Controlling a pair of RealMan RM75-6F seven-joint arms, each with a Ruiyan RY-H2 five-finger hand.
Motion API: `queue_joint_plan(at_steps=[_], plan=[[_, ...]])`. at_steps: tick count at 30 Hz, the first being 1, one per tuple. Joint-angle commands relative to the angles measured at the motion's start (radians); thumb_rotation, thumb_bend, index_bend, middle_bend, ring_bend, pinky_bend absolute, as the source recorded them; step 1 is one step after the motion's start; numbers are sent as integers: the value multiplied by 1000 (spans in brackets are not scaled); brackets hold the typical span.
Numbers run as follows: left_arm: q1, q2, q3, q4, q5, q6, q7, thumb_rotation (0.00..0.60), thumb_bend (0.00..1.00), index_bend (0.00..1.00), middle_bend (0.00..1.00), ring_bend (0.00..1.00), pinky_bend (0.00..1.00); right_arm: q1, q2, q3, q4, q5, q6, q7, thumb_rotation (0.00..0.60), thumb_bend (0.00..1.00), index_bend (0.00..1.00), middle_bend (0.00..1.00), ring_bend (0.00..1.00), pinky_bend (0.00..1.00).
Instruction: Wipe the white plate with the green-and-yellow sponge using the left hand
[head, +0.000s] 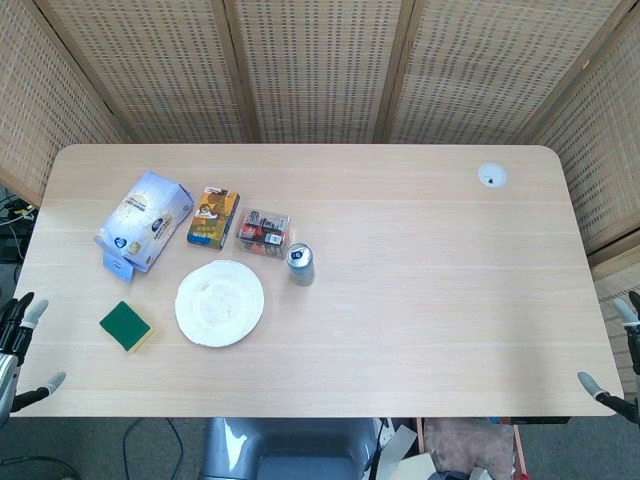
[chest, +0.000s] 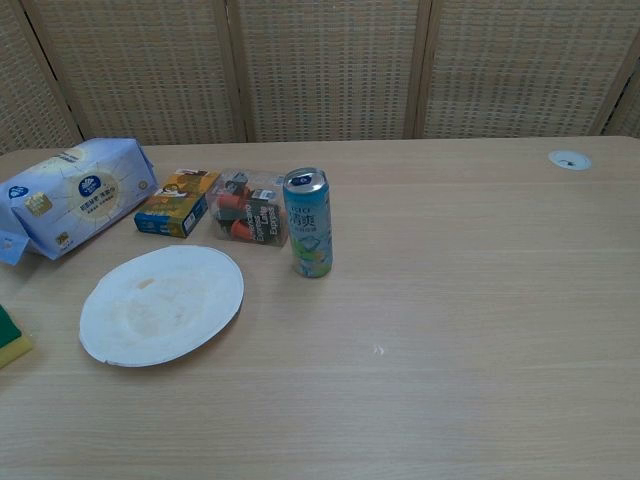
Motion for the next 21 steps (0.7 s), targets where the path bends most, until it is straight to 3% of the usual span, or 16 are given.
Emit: queue_joint_plan(at_steps=[1, 9, 13, 16, 21], plan=[[-3, -1, 2, 3, 4, -4, -1, 600, 0, 0, 0, 0, 0, 2, 2, 0, -5, 2, -2, 4, 600, 0, 0, 0, 0, 0], [-96, 1, 9, 117, 32, -146, -43, 600, 0, 0, 0, 0, 0, 9, -18, 9, 4, 8, -8, -12, 600, 0, 0, 0, 0, 0], [-243, 15, 41, 258, 83, -354, -244, 600, 0, 0, 0, 0, 0, 16, -32, 16, -3, 17, -17, -52, 600, 0, 0, 0, 0, 0], [-315, 2, 65, 342, 119, -429, -384, 600, 0, 0, 0, 0, 0, 21, -41, 23, -8, 35, -30, -76, 600, 0, 0, 0, 0, 0], [-388, -65, 85, 460, 139, -511, -460, 600, 0, 0, 0, 0, 0, 33, -55, 32, -10, 58, -53, -115, 600, 0, 0, 0, 0, 0]])
